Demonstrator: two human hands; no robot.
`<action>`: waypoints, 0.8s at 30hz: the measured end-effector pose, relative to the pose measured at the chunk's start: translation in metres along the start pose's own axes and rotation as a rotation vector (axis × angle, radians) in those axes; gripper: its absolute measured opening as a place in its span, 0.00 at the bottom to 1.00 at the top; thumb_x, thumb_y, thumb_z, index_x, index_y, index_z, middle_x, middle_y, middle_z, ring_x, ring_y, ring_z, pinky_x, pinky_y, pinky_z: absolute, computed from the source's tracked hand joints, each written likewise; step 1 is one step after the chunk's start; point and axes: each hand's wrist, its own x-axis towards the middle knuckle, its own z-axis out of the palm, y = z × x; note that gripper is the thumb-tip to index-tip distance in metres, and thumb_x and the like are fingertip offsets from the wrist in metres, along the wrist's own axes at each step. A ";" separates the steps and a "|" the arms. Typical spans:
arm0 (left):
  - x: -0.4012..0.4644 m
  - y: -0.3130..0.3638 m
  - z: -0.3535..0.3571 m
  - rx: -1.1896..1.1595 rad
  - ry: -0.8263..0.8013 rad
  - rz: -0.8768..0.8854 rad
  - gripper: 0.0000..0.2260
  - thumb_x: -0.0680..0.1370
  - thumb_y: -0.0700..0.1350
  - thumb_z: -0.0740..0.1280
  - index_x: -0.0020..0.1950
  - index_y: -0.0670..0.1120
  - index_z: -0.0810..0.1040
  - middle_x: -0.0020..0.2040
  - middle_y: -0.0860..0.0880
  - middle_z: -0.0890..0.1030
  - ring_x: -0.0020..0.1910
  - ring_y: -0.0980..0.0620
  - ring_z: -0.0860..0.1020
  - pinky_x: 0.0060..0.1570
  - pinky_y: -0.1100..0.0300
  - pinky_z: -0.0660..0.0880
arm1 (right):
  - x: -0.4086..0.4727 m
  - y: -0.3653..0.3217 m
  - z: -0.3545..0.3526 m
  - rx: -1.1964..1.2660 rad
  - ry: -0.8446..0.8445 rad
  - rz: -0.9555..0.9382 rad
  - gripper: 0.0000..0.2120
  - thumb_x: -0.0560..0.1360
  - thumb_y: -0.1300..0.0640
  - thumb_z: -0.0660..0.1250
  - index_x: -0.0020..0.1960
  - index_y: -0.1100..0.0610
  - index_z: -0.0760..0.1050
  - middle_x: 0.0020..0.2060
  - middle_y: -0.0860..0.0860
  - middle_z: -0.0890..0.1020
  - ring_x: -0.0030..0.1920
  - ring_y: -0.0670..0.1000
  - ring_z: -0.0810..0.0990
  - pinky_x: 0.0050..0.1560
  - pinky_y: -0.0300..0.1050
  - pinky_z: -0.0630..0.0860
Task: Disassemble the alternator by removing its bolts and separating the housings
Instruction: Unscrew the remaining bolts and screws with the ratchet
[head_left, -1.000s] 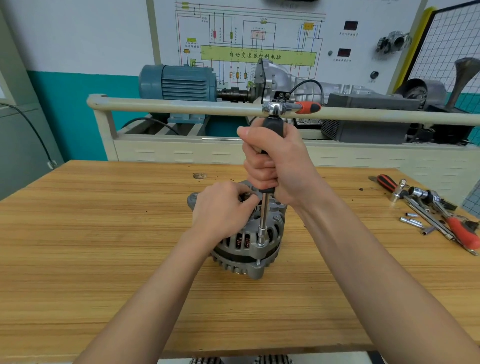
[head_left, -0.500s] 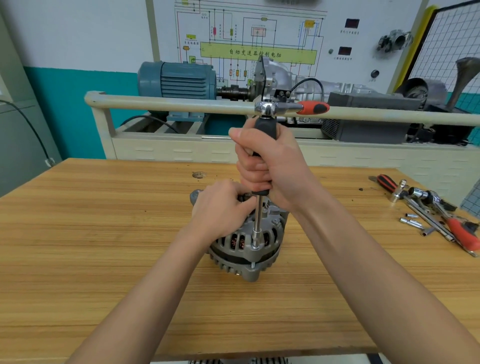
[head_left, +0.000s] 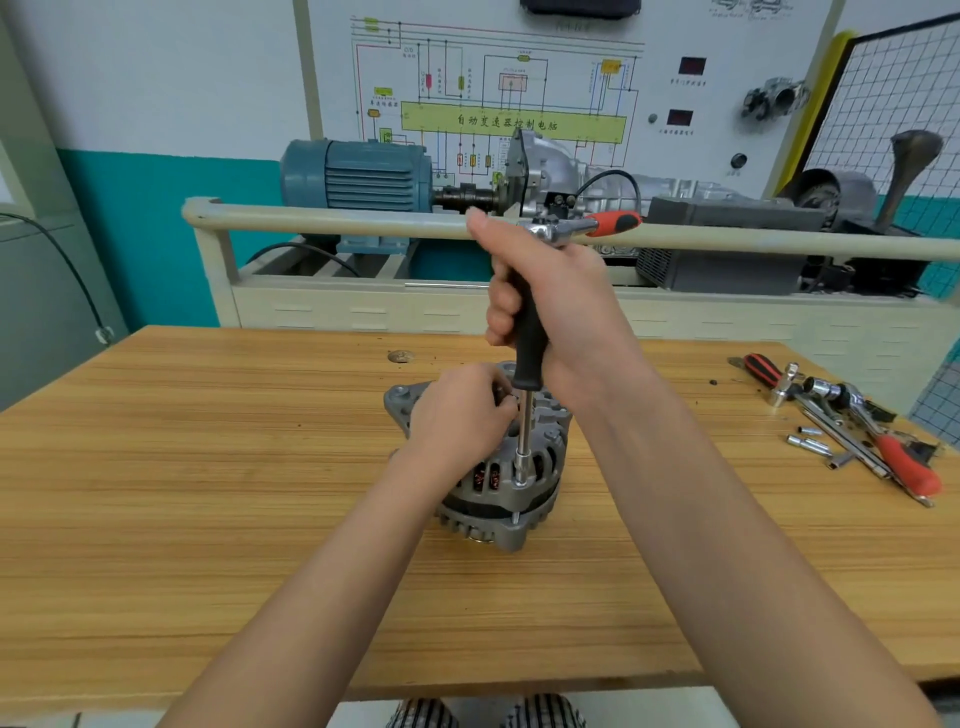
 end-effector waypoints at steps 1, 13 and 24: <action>-0.001 0.004 0.002 0.039 0.013 -0.017 0.16 0.78 0.41 0.61 0.32 0.50 0.63 0.31 0.51 0.69 0.36 0.45 0.71 0.38 0.52 0.70 | -0.001 -0.001 0.003 0.004 0.025 0.016 0.19 0.74 0.53 0.70 0.28 0.54 0.68 0.20 0.47 0.68 0.21 0.47 0.65 0.23 0.37 0.65; -0.002 0.002 0.018 0.102 0.251 -0.038 0.08 0.78 0.41 0.59 0.40 0.44 0.64 0.31 0.51 0.65 0.30 0.49 0.67 0.28 0.56 0.59 | 0.001 0.000 -0.004 -0.090 -0.073 -0.019 0.29 0.77 0.46 0.66 0.22 0.49 0.58 0.18 0.45 0.60 0.18 0.46 0.56 0.22 0.34 0.55; 0.006 -0.009 0.018 0.047 0.248 0.044 0.10 0.77 0.47 0.64 0.40 0.42 0.71 0.34 0.46 0.75 0.36 0.44 0.74 0.33 0.54 0.66 | 0.009 -0.002 -0.008 -0.023 -0.231 0.082 0.31 0.81 0.60 0.58 0.19 0.51 0.61 0.16 0.45 0.60 0.15 0.43 0.56 0.21 0.29 0.56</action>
